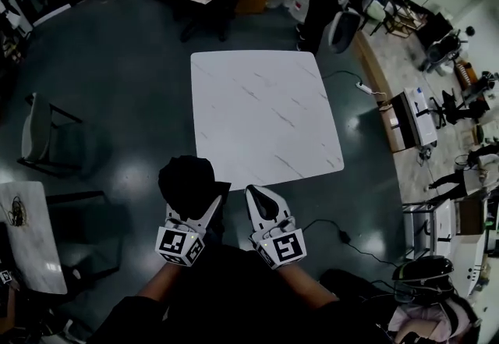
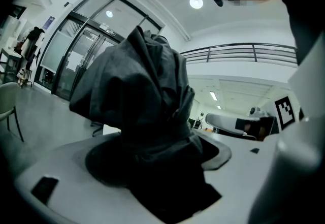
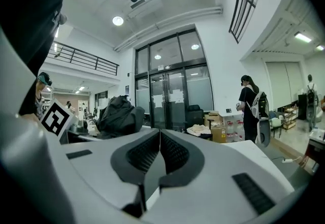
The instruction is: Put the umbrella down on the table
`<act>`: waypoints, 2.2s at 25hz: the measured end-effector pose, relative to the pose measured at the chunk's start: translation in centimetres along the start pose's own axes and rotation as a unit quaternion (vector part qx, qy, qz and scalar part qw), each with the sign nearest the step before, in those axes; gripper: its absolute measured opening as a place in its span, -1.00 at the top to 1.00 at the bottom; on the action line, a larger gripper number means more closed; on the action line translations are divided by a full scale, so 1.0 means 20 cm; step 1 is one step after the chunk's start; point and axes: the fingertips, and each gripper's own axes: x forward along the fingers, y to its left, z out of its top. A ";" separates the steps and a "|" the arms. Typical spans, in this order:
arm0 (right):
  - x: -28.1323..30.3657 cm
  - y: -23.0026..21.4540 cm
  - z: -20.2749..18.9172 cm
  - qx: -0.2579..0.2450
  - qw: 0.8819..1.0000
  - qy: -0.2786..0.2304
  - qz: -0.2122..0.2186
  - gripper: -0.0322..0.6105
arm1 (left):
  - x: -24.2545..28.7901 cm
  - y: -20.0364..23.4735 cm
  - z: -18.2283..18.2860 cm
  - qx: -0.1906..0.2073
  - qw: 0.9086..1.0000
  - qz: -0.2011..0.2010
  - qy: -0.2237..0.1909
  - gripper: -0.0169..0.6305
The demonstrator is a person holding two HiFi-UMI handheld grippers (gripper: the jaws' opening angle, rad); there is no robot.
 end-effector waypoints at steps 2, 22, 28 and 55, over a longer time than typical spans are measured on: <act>0.07 -0.06 0.00 -0.015 1.000 0.005 -0.015 0.84 | 0.09 0.07 -0.01 -0.001 1.000 -0.005 0.004 -0.20; 0.49 -0.56 -0.15 0.035 0.998 0.021 -0.046 0.84 | 0.78 0.33 -0.11 -0.041 0.997 -0.017 0.063 -0.20; 0.67 -0.79 -0.17 0.047 0.999 0.019 -0.008 0.84 | 1.06 0.33 -0.19 -0.070 0.993 0.018 0.092 -0.20; 1.16 -1.60 -0.55 0.101 0.990 0.078 0.063 0.84 | 2.08 0.56 -0.87 -0.093 0.951 0.106 0.276 -0.18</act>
